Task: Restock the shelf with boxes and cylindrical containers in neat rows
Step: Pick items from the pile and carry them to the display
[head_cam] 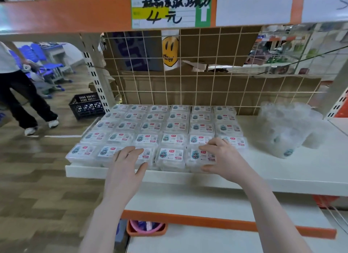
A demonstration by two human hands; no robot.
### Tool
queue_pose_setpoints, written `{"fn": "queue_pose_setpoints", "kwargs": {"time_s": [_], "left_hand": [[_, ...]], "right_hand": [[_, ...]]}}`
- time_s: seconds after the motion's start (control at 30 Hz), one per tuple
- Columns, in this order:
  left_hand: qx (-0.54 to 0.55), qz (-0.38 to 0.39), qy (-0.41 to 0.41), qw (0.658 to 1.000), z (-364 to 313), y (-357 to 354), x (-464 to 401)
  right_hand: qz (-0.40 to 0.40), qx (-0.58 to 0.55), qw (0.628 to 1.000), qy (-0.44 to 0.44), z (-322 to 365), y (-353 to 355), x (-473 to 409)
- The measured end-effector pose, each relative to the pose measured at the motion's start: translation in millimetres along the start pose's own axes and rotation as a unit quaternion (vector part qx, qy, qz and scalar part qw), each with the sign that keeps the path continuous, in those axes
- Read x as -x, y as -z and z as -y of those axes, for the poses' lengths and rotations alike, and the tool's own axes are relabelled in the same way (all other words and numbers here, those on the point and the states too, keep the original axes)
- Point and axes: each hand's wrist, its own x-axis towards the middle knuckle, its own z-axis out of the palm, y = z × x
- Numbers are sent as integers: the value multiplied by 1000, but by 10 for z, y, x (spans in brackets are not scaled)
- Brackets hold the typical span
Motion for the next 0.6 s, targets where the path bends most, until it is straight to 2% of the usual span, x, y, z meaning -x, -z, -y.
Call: {"fn": "queue_pose_setpoints", "kwargs": {"time_s": [0.23,0.47,0.6], "left_hand": [[20,0,-24,1000,4,-67,-67],[33,9,-30,999,-27,-123,-110],[29,22,-39,999,-84,-149,-110]], "right_hand": [[-57,-36,998,6,-31,-84,56],[-124,-26,992,20,-51,-208,129],[-196,1,980,22,-93,-233,235]]}}
